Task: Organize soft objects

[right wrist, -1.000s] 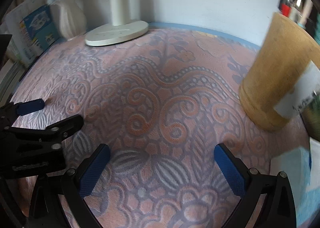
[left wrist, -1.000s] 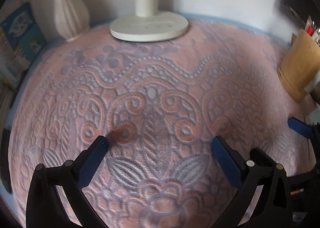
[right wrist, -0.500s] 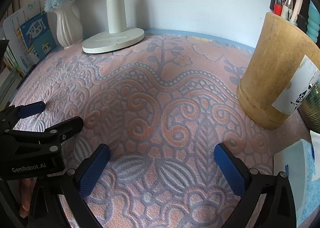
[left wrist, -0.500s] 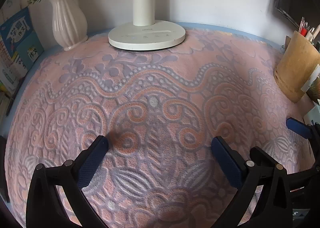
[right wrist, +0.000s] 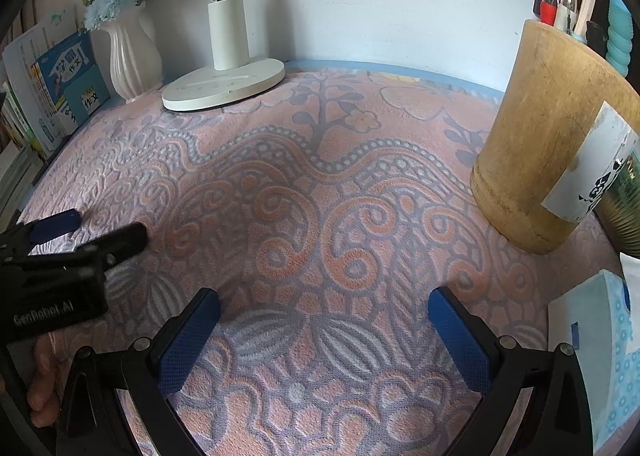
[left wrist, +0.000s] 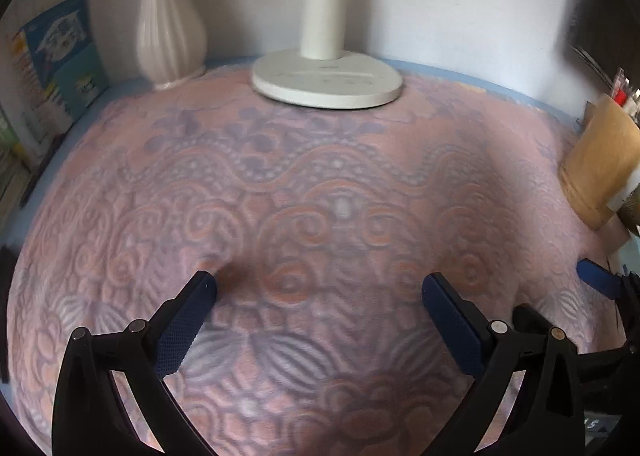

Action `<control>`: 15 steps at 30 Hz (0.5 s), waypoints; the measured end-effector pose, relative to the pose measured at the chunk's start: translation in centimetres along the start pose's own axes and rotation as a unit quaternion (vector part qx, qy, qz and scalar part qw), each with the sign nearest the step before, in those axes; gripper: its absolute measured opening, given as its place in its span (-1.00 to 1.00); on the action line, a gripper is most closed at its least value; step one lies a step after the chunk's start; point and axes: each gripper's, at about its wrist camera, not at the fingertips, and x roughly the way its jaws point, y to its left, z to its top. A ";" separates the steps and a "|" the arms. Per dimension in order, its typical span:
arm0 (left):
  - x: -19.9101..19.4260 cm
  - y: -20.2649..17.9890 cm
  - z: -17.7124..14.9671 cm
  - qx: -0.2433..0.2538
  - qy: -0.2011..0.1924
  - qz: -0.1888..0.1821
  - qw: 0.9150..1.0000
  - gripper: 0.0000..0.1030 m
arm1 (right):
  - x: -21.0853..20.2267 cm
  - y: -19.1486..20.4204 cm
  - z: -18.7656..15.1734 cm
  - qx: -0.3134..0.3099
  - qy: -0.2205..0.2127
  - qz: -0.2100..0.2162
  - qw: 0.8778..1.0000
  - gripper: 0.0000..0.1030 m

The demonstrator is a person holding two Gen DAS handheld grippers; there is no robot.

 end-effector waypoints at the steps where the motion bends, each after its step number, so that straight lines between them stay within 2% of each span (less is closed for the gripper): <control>1: 0.0 0.1 -0.2 0.004 0.004 -0.001 1.000 1.00 | 0.0 0.0 0.0 0.000 0.000 0.000 1.000 1.00; 3: -0.2 -0.4 -0.7 0.037 0.006 0.017 0.999 1.00 | 0.0 0.0 0.0 0.001 0.000 0.000 1.000 1.00; 15: -0.3 -0.1 -0.7 0.025 0.006 0.008 1.000 1.00 | 0.0 0.0 0.0 0.002 0.000 -0.002 1.000 1.00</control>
